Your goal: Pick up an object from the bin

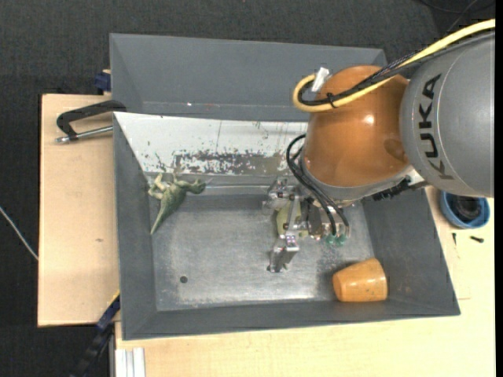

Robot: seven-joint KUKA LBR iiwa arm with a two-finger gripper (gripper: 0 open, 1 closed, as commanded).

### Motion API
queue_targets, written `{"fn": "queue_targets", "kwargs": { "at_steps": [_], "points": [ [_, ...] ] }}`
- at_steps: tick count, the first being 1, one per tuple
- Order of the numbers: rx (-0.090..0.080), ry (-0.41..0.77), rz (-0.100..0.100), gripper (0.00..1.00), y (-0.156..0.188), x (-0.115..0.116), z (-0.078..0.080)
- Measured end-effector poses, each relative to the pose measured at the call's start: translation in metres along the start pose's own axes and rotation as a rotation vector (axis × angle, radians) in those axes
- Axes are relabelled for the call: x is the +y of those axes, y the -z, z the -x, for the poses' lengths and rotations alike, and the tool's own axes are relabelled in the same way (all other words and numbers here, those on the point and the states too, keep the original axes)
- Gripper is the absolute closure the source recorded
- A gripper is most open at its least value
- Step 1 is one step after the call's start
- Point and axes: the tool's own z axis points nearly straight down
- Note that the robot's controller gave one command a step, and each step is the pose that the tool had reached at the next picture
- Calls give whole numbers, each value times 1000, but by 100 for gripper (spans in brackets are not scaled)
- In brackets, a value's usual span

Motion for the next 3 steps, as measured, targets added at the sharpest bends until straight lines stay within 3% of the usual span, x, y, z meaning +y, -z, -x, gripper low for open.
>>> {"fn": "queue_targets", "kwargs": {
  "at_steps": [1,2,3],
  "points": [
    [6,198,-2,0,-104,-43,28],
    [-3,154,1,0,-156,-95,50],
    [2,158,0,100,-153,-94,49]
  ]
}}
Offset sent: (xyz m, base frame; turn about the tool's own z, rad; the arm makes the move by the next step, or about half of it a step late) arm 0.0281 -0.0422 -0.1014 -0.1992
